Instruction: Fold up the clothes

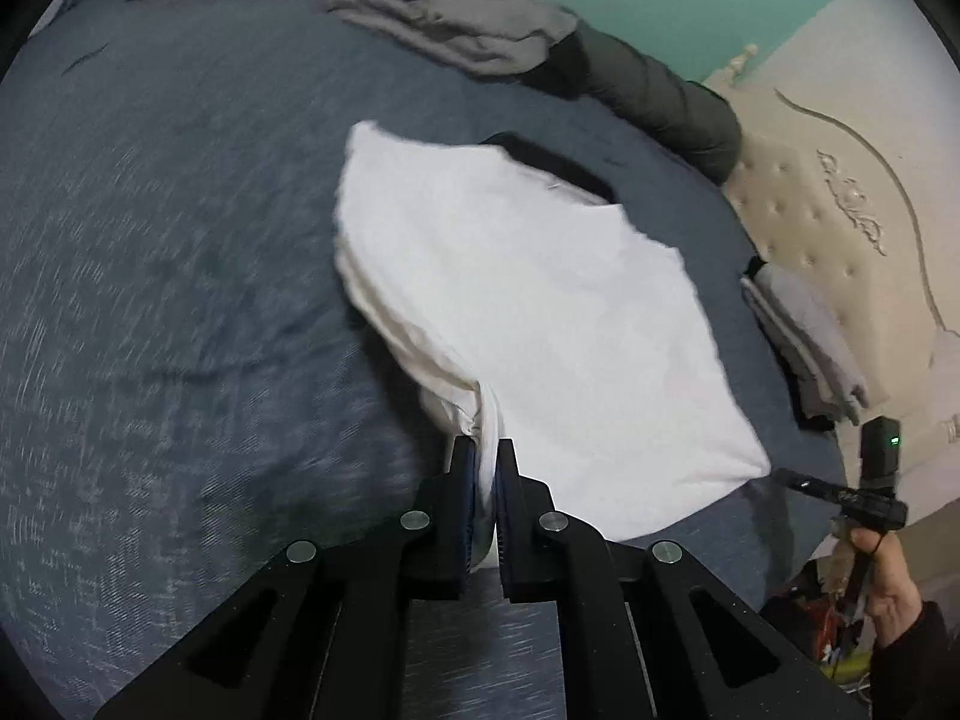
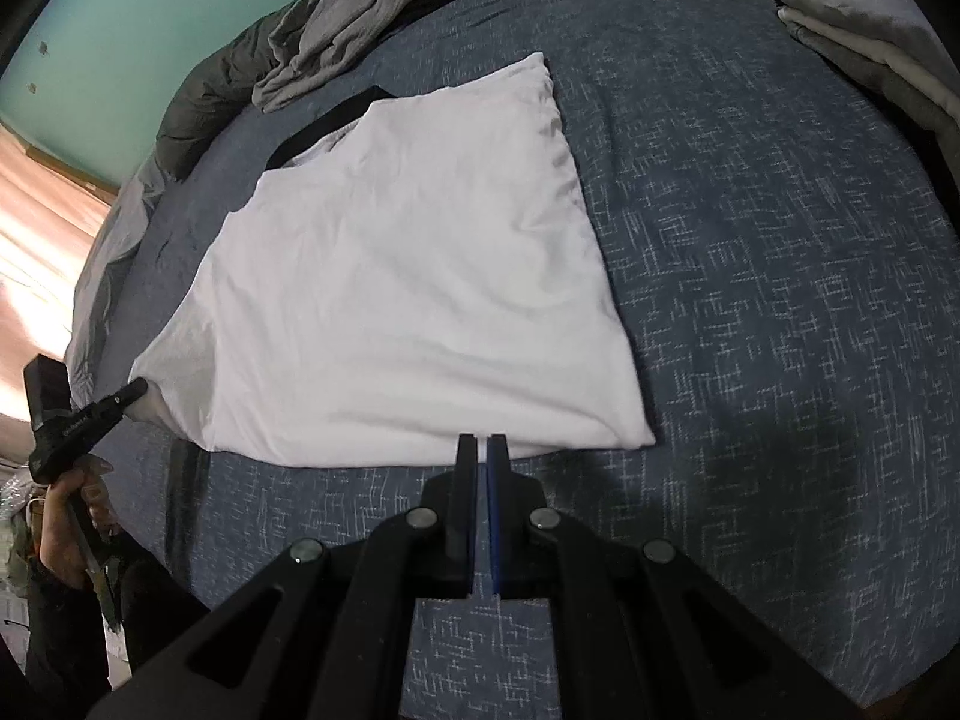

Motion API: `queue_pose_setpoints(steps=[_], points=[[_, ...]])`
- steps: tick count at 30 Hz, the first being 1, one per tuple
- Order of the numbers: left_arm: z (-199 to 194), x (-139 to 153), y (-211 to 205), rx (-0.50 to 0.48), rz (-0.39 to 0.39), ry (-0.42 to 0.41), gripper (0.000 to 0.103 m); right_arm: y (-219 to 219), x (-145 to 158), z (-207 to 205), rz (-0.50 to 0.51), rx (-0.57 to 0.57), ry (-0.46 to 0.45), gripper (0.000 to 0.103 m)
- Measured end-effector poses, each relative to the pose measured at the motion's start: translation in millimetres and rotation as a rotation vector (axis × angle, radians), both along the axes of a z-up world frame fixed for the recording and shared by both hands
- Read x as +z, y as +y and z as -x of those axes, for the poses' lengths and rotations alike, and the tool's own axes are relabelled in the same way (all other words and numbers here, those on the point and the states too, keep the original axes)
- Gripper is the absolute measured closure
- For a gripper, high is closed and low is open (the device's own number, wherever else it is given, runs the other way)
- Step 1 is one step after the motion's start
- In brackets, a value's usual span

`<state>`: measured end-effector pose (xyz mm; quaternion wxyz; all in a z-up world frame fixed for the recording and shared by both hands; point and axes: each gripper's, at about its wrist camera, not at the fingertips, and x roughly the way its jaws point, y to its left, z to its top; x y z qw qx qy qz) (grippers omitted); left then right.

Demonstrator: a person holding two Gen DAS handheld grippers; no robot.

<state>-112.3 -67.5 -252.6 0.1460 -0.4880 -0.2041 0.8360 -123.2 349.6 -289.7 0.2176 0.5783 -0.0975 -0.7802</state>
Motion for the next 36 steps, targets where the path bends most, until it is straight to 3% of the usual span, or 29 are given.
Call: queue_pose_setpoints(steps=[6,13,17,21,24,27,28,31,33,35,36], points=[[38.9,41.2,67.2,-0.093,0.012,0.034,0.098,27.0,8.5,2.2,0.050,-0.020,0.020,0.100],[78.8,73.3,213.0,-0.306,0.004,0.061,0.098,69.2,26.4,0.2,0.092,-0.043,0.054,0.100],[78.6,49.4,305.0,-0.444,0.029,0.028,0.098,90.3,24.5,0.2,0.094,-0.061,0.051,0.100],[71.1,-5.1,359.9,-0.523,0.105,-0.060,0.098,97.6,14.9,2.1,0.087,-0.059,0.027,0.100],[69.4,-22.8,365.8,-0.523,0.119,-0.084,0.097,95.1,9.4,5.1,0.091,-0.047,0.017,0.100],[68.0,-15.5,358.6,-0.517,0.112,-0.074,0.095,85.3,6.5,9.4,0.097,-0.020,0.016,0.100],[67.8,-10.2,351.5,-0.507,0.119,-0.066,0.090,80.6,5.9,11.6,0.095,-0.010,0.017,0.100],[68.5,3.5,321.0,-0.460,0.115,-0.054,0.056,65.8,5.7,18.9,0.095,0.016,0.022,0.099],[68.1,11.5,300.0,-0.433,0.090,-0.045,0.054,55.8,5.3,24.5,0.105,0.025,0.022,0.091],[66.4,16.7,282.3,-0.417,0.096,-0.037,0.054,48.2,2.9,30.1,0.110,0.029,0.014,0.068],[65.7,16.5,272.6,-0.407,0.111,-0.038,0.054,44.9,1.3,33.2,0.105,0.028,0.012,0.066]])
